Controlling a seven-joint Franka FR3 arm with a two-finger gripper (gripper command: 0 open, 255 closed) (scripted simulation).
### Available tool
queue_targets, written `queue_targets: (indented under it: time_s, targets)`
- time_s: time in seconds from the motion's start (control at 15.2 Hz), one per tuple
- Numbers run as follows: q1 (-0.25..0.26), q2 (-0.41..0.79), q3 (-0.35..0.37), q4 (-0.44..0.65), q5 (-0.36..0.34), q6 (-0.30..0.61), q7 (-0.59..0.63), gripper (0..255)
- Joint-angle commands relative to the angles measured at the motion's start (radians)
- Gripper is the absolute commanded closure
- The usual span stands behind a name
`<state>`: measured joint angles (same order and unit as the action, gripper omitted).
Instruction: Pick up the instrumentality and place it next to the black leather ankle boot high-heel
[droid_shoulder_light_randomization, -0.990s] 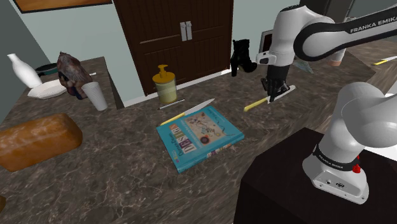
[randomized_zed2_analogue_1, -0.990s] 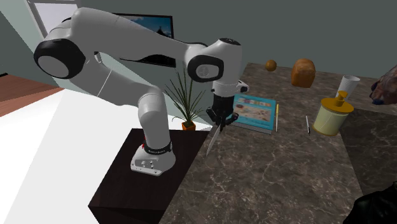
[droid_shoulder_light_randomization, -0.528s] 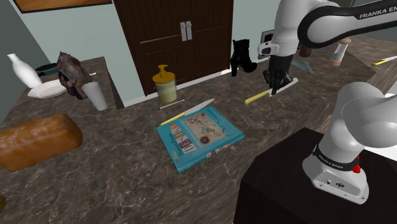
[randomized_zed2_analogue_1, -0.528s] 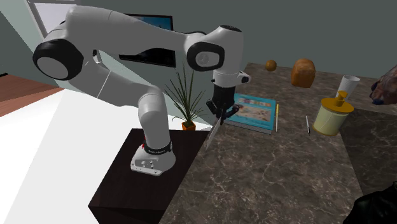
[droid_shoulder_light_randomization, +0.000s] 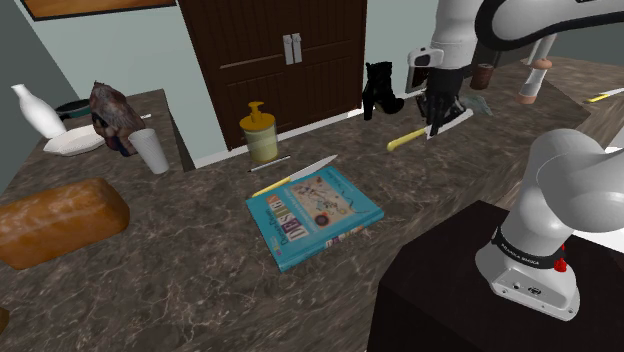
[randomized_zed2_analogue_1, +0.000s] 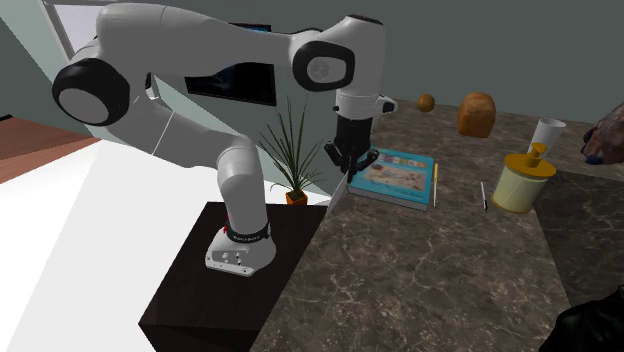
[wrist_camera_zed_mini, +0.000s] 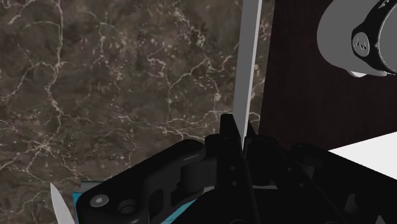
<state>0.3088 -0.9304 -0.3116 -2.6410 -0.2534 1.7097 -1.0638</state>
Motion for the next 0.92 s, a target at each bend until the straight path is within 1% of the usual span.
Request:
queue_targets:
  time_s: [0.0, 0.86]
  targets:
    - [0.004, 0.004, 0.007, 0.030, 0.007, -0.027, 0.000, 255]
    - [0.021, 0.037, 0.040, 0.220, 0.041, -0.184, -0.008, 255]
